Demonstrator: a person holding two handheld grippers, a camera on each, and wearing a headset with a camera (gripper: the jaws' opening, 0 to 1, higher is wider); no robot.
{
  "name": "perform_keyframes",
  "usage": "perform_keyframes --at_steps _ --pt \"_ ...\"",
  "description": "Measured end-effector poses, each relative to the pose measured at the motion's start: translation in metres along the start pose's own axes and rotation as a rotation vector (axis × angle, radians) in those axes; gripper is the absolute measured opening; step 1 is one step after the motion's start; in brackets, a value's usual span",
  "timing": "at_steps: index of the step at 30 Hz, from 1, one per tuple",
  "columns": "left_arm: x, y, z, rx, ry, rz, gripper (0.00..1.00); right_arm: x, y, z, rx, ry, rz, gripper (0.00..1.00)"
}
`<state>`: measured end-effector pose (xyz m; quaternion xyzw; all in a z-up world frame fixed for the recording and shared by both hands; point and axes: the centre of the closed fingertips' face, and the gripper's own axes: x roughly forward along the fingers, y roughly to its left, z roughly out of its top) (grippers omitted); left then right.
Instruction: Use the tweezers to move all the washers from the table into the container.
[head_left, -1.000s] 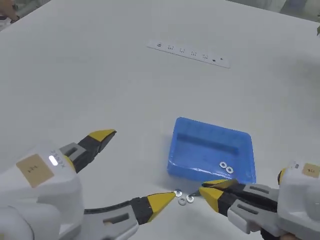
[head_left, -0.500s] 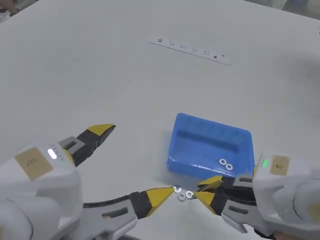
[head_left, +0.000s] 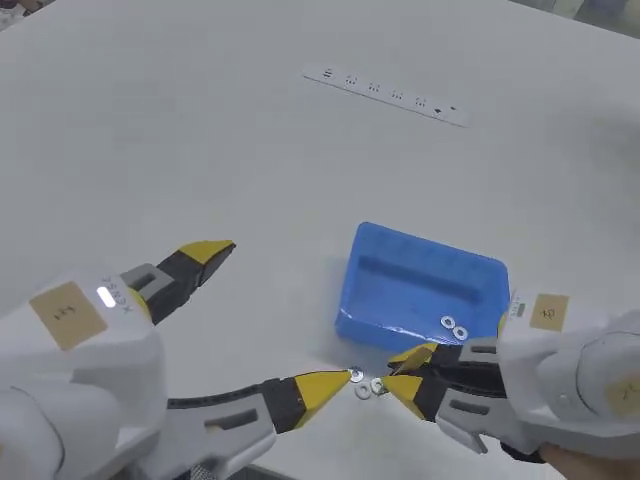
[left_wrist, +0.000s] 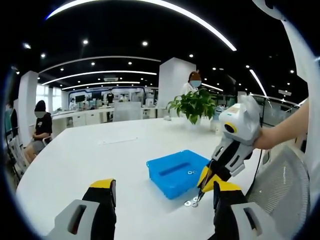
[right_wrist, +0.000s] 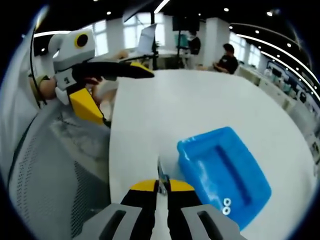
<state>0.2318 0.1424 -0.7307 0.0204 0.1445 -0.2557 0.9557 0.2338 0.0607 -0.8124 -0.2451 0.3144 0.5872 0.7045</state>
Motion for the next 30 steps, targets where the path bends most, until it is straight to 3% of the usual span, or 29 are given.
perform_keyframes --at_steps 10,30 --pt "-0.0005 -0.0004 -0.0002 -0.002 0.000 -0.001 0.80 0.0008 -0.0022 0.0022 0.027 -0.038 0.036 0.03" --pt "-0.0002 -0.0016 -0.0022 0.007 0.009 -0.007 0.80 0.0036 -0.0010 0.0041 0.036 -0.062 0.039 0.04"
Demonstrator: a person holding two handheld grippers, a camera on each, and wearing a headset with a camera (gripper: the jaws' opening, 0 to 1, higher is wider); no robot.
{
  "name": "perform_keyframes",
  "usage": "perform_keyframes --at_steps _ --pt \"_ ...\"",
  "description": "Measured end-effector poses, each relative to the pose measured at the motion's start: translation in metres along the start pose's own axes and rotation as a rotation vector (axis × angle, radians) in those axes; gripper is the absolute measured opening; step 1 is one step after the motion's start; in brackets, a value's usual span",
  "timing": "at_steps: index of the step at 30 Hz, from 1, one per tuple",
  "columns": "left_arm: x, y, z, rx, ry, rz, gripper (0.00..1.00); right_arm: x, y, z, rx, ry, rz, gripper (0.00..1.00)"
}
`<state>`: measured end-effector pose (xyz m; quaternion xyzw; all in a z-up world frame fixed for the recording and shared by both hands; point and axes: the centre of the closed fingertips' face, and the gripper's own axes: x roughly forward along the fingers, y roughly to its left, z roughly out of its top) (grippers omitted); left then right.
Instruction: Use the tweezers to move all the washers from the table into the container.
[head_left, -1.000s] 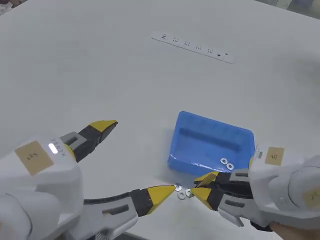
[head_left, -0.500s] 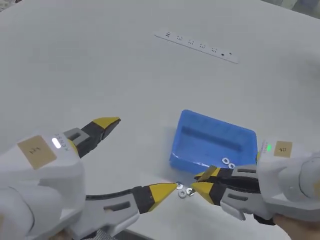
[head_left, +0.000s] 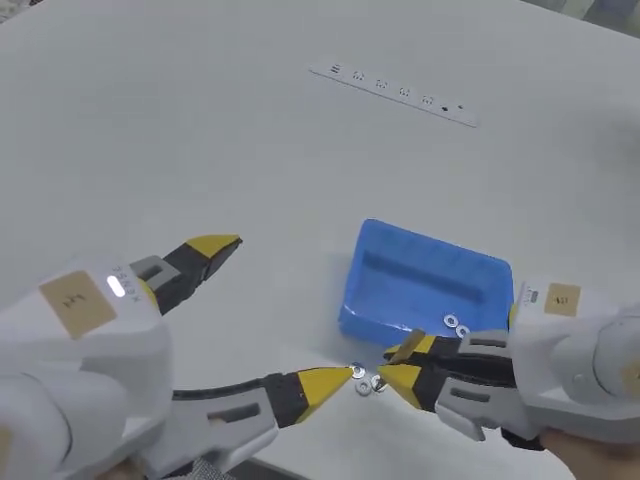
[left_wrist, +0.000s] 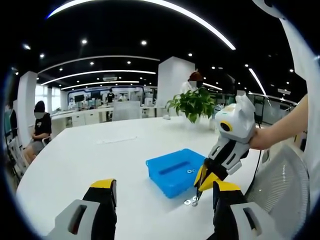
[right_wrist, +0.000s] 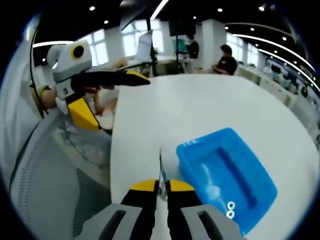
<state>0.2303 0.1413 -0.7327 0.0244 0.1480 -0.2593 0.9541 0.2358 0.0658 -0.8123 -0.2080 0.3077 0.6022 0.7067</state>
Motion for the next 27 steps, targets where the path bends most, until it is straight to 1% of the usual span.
perform_keyframes --at_steps 3,5,11,15,16,18,22,23,24,25,26,27 --pt "0.0002 -0.0005 -0.0001 0.001 0.002 0.001 0.80 0.0003 0.0006 -0.0001 -0.017 0.003 -0.004 0.04" --pt "0.0001 -0.0002 -0.0003 0.000 0.002 0.002 0.80 0.0007 0.0005 -0.0033 -0.024 0.015 -0.008 0.04" --pt "0.0006 -0.0013 -0.0014 0.003 0.008 -0.001 0.80 0.0000 0.0002 -0.0036 -0.007 0.000 -0.010 0.04" --pt "0.0006 -0.0017 -0.0007 0.006 0.005 -0.001 0.80 -0.0015 0.0011 -0.0055 -0.016 -0.021 -0.030 0.03" --pt "0.0004 -0.0026 0.0016 0.001 -0.007 -0.005 0.80 -0.0031 -0.0015 -0.0065 -0.013 -0.023 -0.050 0.03" --pt "-0.0004 -0.0026 0.0060 -0.010 -0.031 -0.006 0.82 -0.0043 -0.0026 -0.0071 0.010 -0.033 -0.058 0.03" --pt "-0.0009 -0.0010 0.0076 -0.026 -0.050 -0.010 0.83 -0.0031 -0.0020 -0.0060 0.008 -0.035 -0.076 0.02" --pt "-0.0008 -0.0008 0.0069 -0.026 -0.048 -0.011 0.83 -0.0027 -0.0027 -0.0054 0.022 -0.040 -0.079 0.02" --pt "-0.0008 -0.0006 0.0061 -0.026 -0.047 -0.014 0.83 -0.0023 -0.0029 -0.0047 0.059 -0.052 -0.085 0.02" --pt "-0.0008 -0.0003 0.0053 -0.025 -0.047 -0.016 0.83 -0.0032 -0.0055 -0.0048 0.119 -0.067 -0.088 0.02" --pt "-0.0007 -0.0002 0.0046 -0.024 -0.045 -0.017 0.83 -0.0046 -0.0073 -0.0055 0.163 -0.076 -0.087 0.02" --pt "-0.0005 0.0003 0.0034 -0.020 -0.040 -0.016 0.83 -0.0070 -0.0083 -0.0047 0.233 -0.097 -0.075 0.02"
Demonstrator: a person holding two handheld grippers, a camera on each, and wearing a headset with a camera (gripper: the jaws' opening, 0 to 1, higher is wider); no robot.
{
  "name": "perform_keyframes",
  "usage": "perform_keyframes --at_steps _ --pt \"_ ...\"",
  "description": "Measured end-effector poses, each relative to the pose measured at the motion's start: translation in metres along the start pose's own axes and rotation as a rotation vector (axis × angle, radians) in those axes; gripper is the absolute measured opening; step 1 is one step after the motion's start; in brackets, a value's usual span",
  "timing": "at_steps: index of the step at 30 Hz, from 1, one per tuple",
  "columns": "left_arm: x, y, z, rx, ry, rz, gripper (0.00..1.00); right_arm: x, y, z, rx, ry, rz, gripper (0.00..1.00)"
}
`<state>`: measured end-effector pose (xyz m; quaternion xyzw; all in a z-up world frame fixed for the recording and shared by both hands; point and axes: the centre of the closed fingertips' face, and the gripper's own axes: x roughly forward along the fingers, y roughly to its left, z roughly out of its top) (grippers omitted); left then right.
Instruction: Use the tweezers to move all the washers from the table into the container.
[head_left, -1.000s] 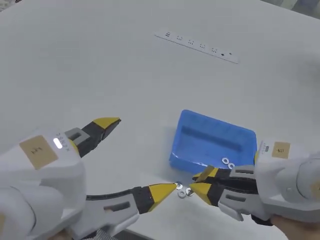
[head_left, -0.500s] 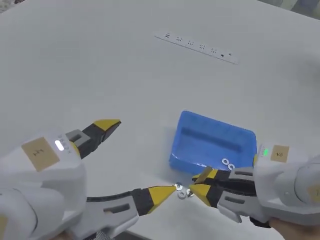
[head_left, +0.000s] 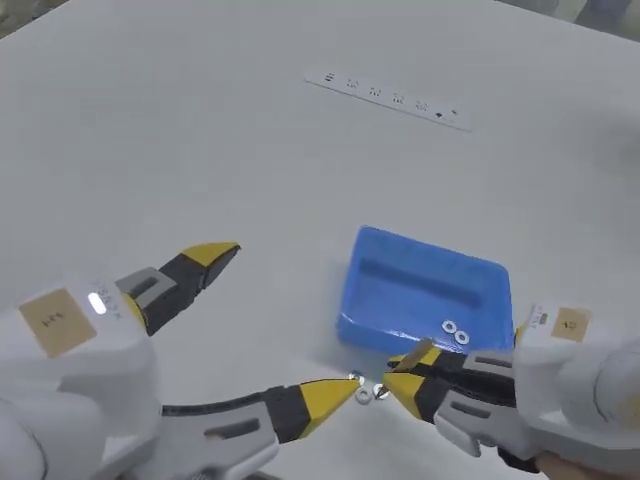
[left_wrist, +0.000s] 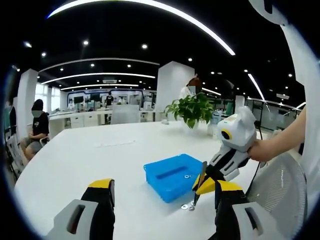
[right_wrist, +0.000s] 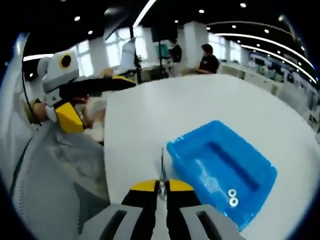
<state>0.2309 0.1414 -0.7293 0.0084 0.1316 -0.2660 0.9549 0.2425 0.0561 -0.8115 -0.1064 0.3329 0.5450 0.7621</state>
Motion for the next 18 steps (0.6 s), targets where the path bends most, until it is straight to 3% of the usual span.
perform_keyframes --at_steps 5,13,18 --pt "0.000 -0.001 0.001 -0.001 0.000 0.004 0.83 -0.020 -0.005 0.023 0.160 -0.133 0.042 0.02" --pt "0.000 -0.001 0.001 0.003 0.002 0.004 0.83 -0.052 -0.017 0.057 0.213 -0.233 0.012 0.03" --pt "0.000 -0.001 0.001 0.002 0.003 0.005 0.83 -0.055 -0.036 0.072 0.223 -0.281 -0.038 0.03"
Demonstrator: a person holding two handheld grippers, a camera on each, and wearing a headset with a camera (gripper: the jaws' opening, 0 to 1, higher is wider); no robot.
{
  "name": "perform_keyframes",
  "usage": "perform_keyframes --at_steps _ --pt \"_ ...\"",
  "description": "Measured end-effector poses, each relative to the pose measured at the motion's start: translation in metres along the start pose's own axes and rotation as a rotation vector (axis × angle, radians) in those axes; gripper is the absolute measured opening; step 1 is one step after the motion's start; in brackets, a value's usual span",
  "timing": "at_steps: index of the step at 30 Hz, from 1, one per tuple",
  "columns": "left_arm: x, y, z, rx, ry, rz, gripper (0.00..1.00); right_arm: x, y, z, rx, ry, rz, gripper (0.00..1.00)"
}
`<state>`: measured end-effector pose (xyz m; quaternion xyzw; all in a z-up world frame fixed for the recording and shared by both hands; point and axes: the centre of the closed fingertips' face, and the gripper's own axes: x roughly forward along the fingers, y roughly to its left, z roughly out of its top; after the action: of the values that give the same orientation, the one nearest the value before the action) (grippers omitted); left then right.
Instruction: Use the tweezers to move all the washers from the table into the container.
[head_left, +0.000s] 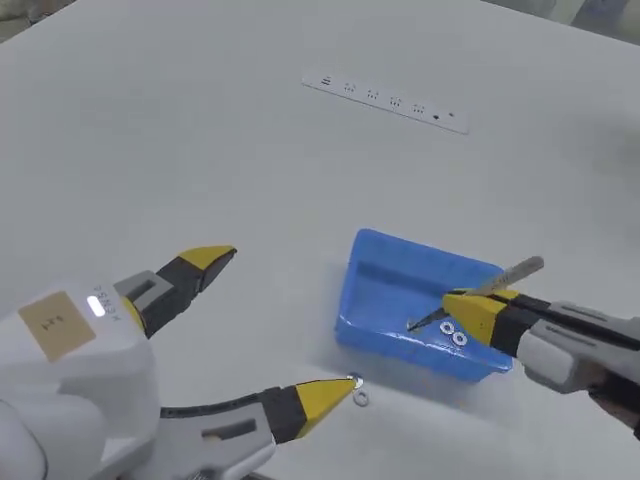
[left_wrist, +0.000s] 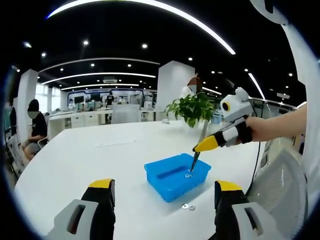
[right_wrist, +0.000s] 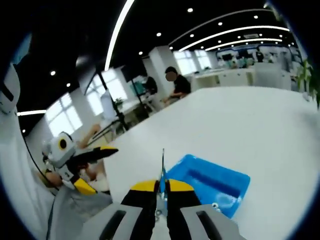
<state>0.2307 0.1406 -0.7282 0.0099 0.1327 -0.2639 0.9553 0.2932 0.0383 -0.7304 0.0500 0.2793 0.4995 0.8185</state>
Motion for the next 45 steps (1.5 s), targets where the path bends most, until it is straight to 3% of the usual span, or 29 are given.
perform_keyframes --at_steps 4,7,10,16,21,32,40,45 --pt "0.000 0.000 0.000 0.000 0.001 0.000 0.83 0.006 -0.030 0.001 0.020 -0.007 -0.105 0.03" --pt "0.000 0.001 0.000 -0.002 0.004 0.009 0.83 0.011 -0.046 -0.002 0.029 0.002 -0.146 0.03" --pt "0.000 0.001 0.000 -0.004 0.005 0.012 0.82 0.017 -0.060 -0.010 0.041 0.030 -0.182 0.03" --pt "0.001 -0.003 0.003 -0.008 -0.004 0.000 0.83 0.025 -0.075 -0.028 0.048 0.094 -0.210 0.03" --pt "0.000 -0.003 0.007 -0.025 -0.026 -0.007 0.84 0.029 -0.077 -0.034 0.034 0.115 -0.209 0.03" --pt "0.001 -0.004 0.005 -0.021 -0.015 -0.008 0.84 0.034 -0.079 -0.040 -0.045 0.155 -0.222 0.03" --pt "0.000 -0.003 0.005 -0.021 -0.019 -0.006 0.83 0.025 -0.070 -0.027 -0.091 0.117 -0.225 0.04" --pt "0.000 -0.003 0.005 -0.019 -0.019 -0.006 0.83 0.015 -0.050 -0.013 -0.126 0.066 -0.190 0.03"
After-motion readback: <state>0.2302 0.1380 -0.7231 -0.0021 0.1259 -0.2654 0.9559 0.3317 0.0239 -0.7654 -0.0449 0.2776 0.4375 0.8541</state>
